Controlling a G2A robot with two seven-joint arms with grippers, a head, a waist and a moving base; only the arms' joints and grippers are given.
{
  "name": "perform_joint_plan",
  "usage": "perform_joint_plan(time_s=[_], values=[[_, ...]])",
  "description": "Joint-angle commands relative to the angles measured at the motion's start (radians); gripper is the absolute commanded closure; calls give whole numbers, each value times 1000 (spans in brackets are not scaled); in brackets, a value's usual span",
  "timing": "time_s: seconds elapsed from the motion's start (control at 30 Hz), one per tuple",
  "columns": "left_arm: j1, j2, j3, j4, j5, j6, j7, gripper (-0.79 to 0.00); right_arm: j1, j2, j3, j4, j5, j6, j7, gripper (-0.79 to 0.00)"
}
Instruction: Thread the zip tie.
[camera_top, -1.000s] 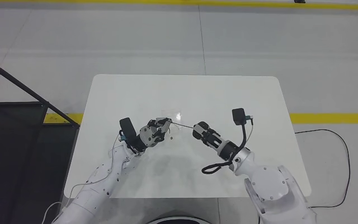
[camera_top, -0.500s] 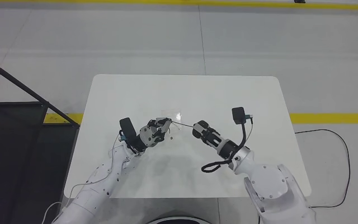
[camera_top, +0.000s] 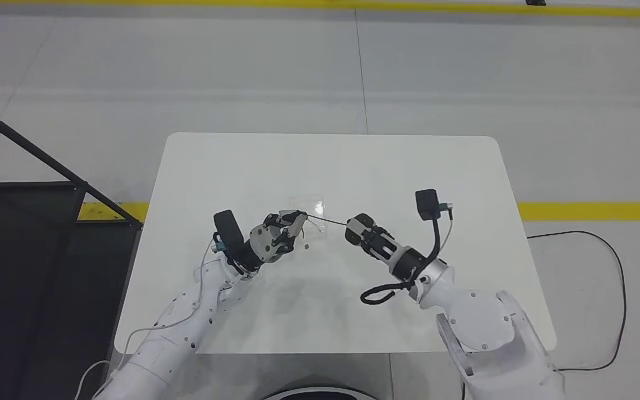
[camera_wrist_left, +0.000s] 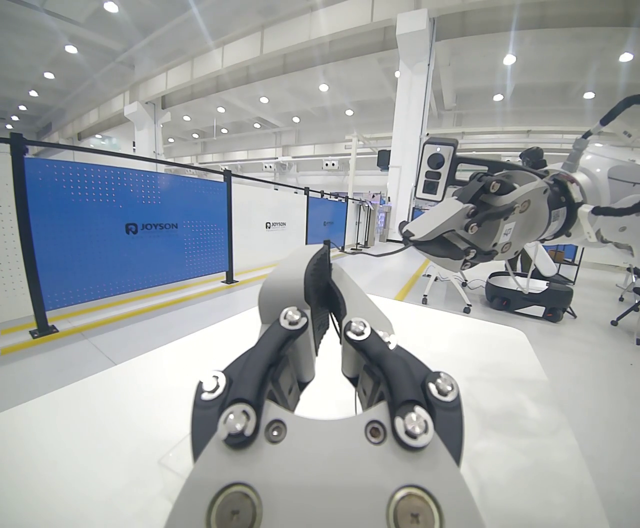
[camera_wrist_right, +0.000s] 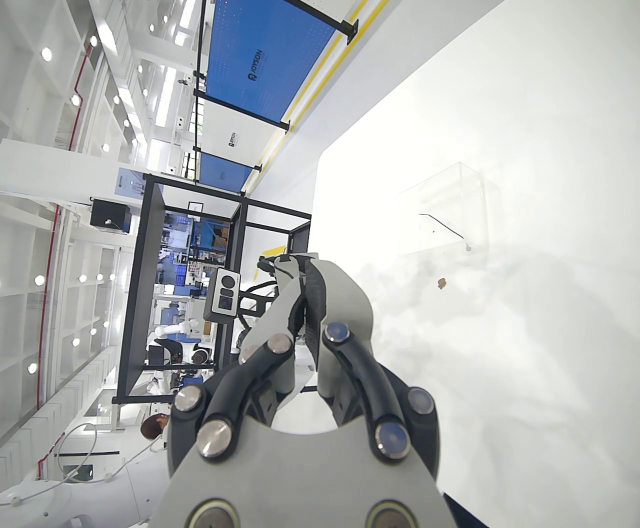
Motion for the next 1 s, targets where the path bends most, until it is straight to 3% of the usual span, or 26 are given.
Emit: perform_joint_plan(time_s=[0.0,0.97], values=[[0,0,0,0,0,0,0,0,1,0,-1,-1,-1,1,0,0],[0,0,0,0,0,0,0,0,21,-8,-21,-27,24,2,-16,0]])
